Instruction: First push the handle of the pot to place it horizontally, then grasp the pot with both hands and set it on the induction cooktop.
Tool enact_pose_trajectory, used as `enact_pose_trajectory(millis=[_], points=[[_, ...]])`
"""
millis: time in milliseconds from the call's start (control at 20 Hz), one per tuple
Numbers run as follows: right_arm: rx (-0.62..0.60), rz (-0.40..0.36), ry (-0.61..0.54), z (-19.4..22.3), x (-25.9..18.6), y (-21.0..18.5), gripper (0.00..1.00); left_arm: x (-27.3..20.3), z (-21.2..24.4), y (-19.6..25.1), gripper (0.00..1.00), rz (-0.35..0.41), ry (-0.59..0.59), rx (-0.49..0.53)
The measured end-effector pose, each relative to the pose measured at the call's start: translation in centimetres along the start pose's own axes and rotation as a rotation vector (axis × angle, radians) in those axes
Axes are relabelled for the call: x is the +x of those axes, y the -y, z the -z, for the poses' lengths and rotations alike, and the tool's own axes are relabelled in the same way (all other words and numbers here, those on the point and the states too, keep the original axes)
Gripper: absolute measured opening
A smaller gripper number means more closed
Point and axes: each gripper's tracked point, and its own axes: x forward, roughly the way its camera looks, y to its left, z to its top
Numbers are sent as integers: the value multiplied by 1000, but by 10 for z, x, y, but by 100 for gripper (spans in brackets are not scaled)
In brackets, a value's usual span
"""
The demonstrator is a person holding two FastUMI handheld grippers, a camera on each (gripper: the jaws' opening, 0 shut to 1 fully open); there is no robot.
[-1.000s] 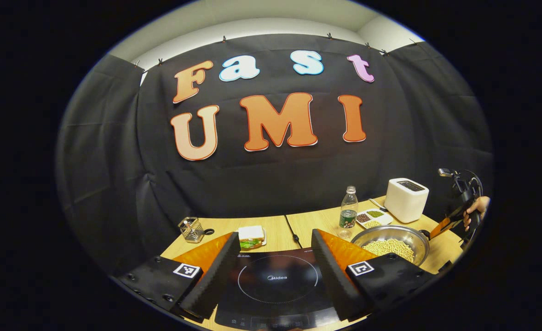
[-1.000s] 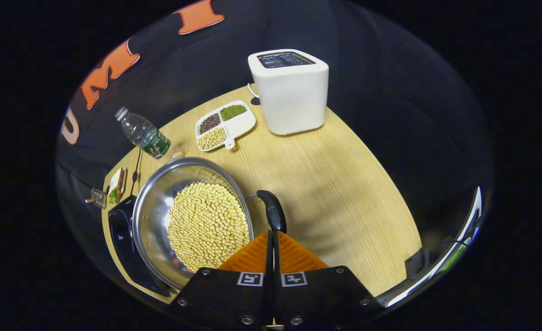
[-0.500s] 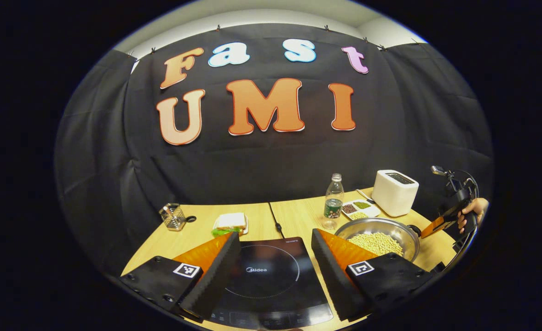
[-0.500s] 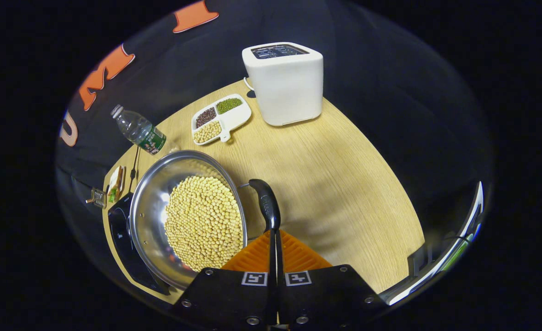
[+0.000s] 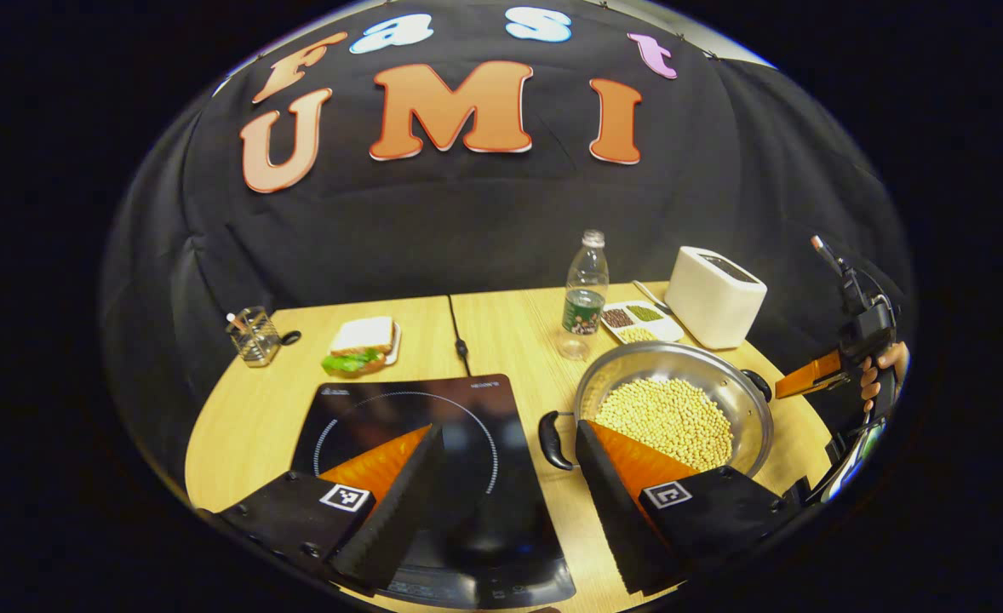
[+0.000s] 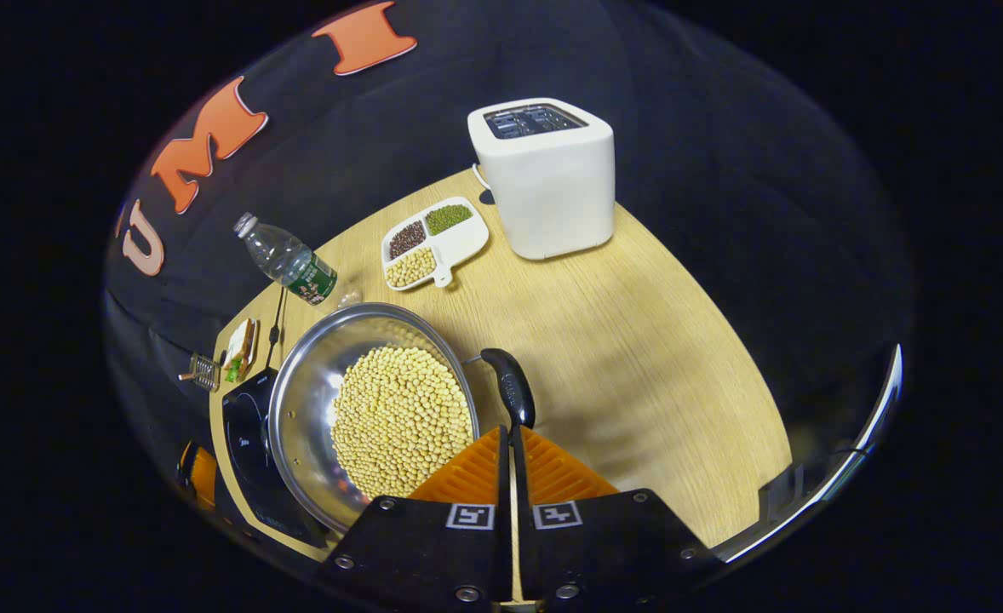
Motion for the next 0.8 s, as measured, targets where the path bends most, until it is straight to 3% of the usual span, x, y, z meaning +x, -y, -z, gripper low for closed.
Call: enact_pose_trajectory(millis=[150, 200, 250, 400, 450, 550, 650, 700, 800], points=[[-24, -11, 34, -7, 0, 2, 21, 26, 8, 17, 100, 36, -72, 2], [-55, 14, 49, -9, 1, 7, 18, 34, 14, 21, 100, 42, -103, -4], [-90, 29, 61, -11, -1, 12, 31, 42, 20, 26, 100, 55, -133, -14], [-157, 25, 91, -15, -1, 5, 46, 64, 39, 42, 100, 94, -230, -51], [-179, 29, 93, -14, 1, 6, 52, 68, 46, 44, 93, 100, -264, -64], [-214, 47, 92, -12, 7, 6, 59, 81, 53, 49, 89, 114, -293, -91], [-233, 63, 86, -12, 14, 8, 58, 88, 55, 50, 91, 118, -303, -108], [-237, 71, 83, -12, 17, 8, 64, 91, 54, 50, 91, 115, -298, -101], [-238, 73, 74, -12, 23, 8, 65, 98, 52, 52, 91, 112, -296, -92]])
